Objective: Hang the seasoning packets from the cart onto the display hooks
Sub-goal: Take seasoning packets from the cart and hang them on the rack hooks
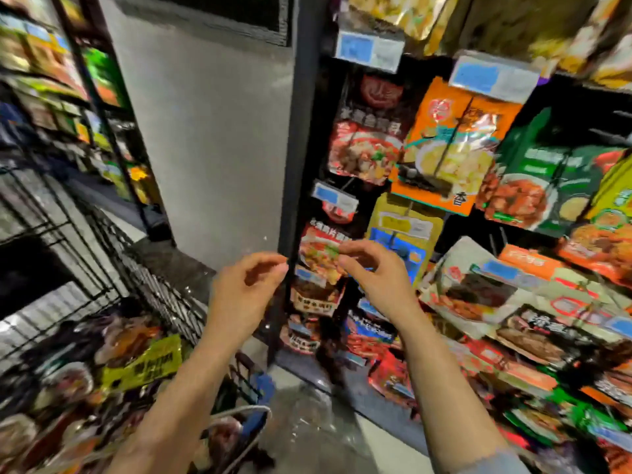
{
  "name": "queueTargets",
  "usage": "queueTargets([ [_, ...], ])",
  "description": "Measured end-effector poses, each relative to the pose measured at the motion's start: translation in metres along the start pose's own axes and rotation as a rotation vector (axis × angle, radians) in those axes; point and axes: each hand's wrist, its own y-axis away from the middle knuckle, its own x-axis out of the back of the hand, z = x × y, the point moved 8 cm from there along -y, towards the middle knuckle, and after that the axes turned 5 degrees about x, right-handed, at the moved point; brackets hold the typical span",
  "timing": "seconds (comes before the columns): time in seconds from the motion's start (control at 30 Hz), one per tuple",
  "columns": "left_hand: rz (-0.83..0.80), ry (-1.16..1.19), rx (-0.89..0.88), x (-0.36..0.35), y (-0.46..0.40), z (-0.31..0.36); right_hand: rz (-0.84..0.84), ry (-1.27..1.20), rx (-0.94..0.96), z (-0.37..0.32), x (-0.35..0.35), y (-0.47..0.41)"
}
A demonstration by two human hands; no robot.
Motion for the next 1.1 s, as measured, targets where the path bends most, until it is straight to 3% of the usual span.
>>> queueTargets([
  [0.2,0.418,-0.022,0.161,0.162,0.054,-0.051,-0.388,-0.067,0.12,-0.063,-0.161,-0.002],
  [0.4,0.875,-0.141,0.35,0.302,0.168,-0.103,-0.712,-0.154,0.211,-0.117,-0.289,0.027],
  [0.63,1.241,-0.36,0.625,0.382,0.33,-0.14,-1.05,-0.14,0.276,-0.137,-0.414,0.108],
  [0.73,1.271,-0.363,0.664,0.392,0.368,-0.155,-1.113,-0.1,0.251,-0.131,-0.442,0.135],
  [0.9,1.201,-0.312,0.697,0.393,0.357,-0.181,-1.103,-0.041,0.196,-0.115,-0.461,0.147],
  [1.1,0.97,-0.398,0.638,0.383,0.28,-0.204,-1.114,0.089,0.106,-0.084,-0.476,0.134],
])
